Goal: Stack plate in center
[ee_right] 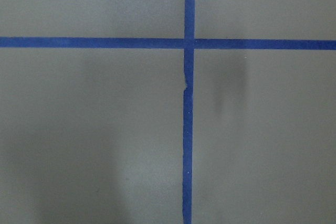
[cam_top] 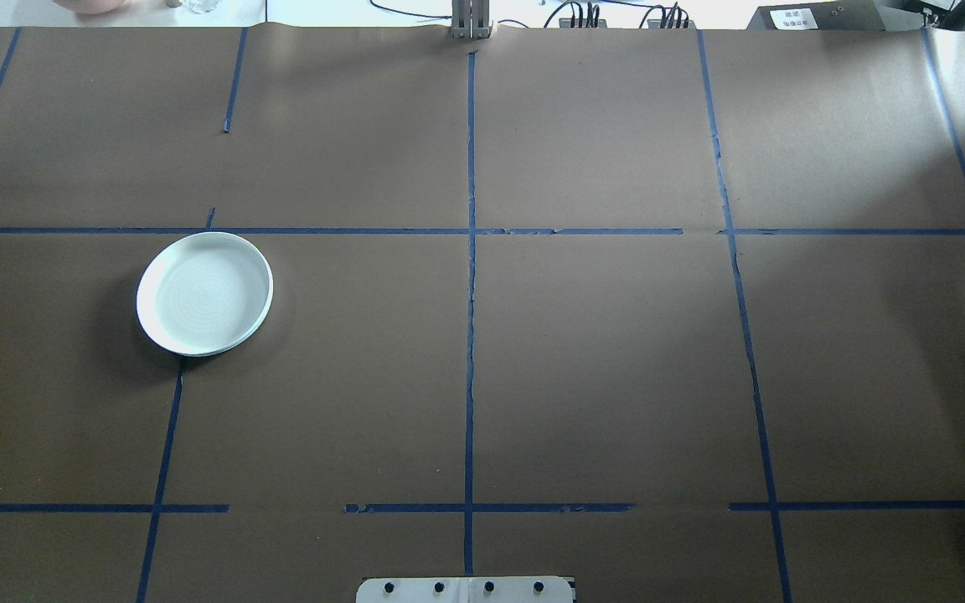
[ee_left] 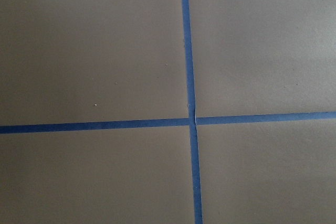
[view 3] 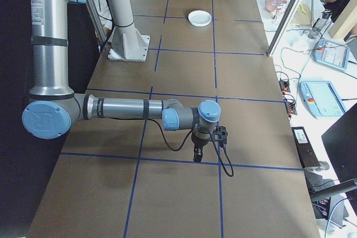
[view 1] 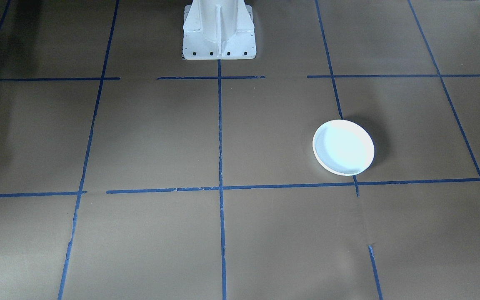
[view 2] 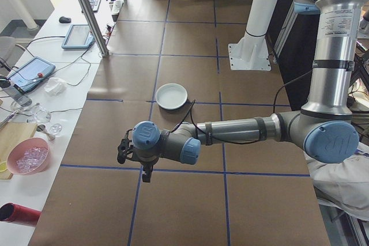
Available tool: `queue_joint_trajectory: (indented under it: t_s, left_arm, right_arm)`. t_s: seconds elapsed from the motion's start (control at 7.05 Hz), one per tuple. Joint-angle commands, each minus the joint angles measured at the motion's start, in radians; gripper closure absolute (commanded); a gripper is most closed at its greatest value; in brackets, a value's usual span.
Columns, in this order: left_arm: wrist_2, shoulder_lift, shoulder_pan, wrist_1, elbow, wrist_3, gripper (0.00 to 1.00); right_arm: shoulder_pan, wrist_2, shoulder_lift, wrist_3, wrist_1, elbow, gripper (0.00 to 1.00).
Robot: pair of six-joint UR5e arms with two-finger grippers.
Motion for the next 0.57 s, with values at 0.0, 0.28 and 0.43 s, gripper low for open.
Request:
queue_joint_trajectory:
  t_s: [0.0,0.28,0.43]
  left_arm:
    - [-0.003,0.015,-0.004,0.032,0.0,0.0,0.0]
    - [-0.009,0.002,-0.009,0.1,-0.023,0.011,0.0]
    - [-0.009,0.008,-0.009,0.106,-0.079,0.011,0.0]
  right_arm:
    - [0.0,0.0,0.0,0.0,0.0,0.0,0.0]
    - [0.0,0.0,0.0,0.0,0.0,0.0,0.0]
    - [0.0,0.0,0.0,0.0,0.0,0.0,0.0]
